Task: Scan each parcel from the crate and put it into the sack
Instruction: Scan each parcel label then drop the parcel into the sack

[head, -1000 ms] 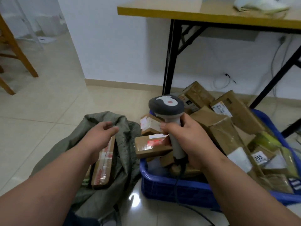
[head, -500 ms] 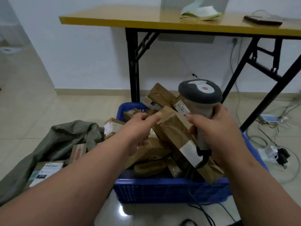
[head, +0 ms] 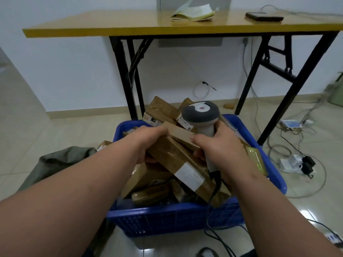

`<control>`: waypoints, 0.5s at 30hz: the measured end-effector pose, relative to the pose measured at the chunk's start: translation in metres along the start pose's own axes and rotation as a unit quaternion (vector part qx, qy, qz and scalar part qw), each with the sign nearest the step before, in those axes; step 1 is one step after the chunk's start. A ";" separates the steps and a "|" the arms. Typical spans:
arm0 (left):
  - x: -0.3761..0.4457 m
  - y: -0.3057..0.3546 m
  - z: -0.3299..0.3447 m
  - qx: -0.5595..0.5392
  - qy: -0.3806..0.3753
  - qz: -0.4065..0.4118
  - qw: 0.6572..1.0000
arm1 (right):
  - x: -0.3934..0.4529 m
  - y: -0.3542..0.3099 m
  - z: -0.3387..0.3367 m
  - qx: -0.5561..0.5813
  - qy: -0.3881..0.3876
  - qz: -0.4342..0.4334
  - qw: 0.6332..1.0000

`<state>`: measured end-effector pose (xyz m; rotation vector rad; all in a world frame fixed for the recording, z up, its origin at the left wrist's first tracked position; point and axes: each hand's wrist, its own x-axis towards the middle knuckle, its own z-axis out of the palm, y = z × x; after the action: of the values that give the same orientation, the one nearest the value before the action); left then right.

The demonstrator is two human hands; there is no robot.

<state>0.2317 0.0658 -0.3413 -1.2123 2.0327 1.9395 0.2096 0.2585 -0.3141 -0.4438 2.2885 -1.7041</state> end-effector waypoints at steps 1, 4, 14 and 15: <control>-0.004 -0.003 -0.006 0.003 -0.001 0.010 1.000 | 0.000 0.000 -0.002 0.006 0.004 0.000 1.000; -0.023 -0.011 -0.032 0.014 -0.007 0.050 0.999 | 0.001 -0.002 -0.007 0.028 0.019 -0.011 0.999; -0.070 -0.025 -0.119 -0.085 0.038 0.142 0.986 | -0.008 -0.005 0.013 0.038 -0.010 0.004 0.999; -0.070 -0.025 -0.122 -0.111 0.050 0.139 0.983 | -0.008 -0.004 0.016 0.034 -0.014 0.007 0.999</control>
<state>0.3487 -0.0049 -0.2994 -1.1396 2.1849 2.3307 0.2232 0.2461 -0.3147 -0.4354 2.2011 -1.7521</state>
